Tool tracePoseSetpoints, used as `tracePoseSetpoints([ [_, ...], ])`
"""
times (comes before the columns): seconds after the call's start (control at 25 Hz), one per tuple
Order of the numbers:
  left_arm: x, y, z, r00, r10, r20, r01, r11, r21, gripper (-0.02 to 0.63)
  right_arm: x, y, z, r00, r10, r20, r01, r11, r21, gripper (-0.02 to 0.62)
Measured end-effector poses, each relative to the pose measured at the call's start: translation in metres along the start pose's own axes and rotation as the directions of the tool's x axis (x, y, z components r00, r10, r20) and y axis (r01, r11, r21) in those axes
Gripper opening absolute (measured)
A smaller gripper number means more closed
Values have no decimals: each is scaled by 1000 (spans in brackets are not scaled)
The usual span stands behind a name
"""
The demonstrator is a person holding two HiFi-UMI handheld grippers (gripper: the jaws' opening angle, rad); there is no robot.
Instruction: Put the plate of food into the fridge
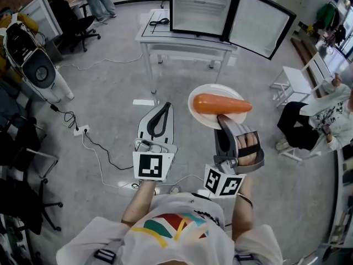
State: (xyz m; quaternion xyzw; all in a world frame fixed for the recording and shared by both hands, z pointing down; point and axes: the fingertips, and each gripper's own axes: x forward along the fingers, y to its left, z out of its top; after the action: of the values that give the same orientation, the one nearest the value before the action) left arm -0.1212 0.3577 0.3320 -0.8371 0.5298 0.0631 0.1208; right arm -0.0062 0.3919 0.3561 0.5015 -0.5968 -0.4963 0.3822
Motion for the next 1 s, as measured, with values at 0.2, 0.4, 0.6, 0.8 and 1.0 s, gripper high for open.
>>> tracePoseSetpoints([
  [0.2, -6, 12, 2, 1000, -12, 0, 12, 1000, 0, 6, 7, 1, 10, 1000, -3, -7, 3, 1000, -7, 29],
  [0.4, -7, 26, -4, 1000, -8, -17, 8, 1000, -4, 6, 13, 3, 13, 1000, 12, -20, -12, 1000, -9, 29],
  [0.6, 4, 38, -4, 1000, -4, -10, 4, 1000, -7, 6, 31, 0, 14, 1000, 12, -14, -12, 1000, -8, 29],
  [0.8, 27, 47, -5, 1000, -3, 8, 3, 1000, 5, 6, 60, 0, 13, 1000, 5, 12, -5, 1000, -11, 29],
  [1.0, 50, 54, -6, 1000, 16, 9, -16, 999, -40, 6, 88, 3, 1, 999, 33, 21, -32, 999, -12, 29],
])
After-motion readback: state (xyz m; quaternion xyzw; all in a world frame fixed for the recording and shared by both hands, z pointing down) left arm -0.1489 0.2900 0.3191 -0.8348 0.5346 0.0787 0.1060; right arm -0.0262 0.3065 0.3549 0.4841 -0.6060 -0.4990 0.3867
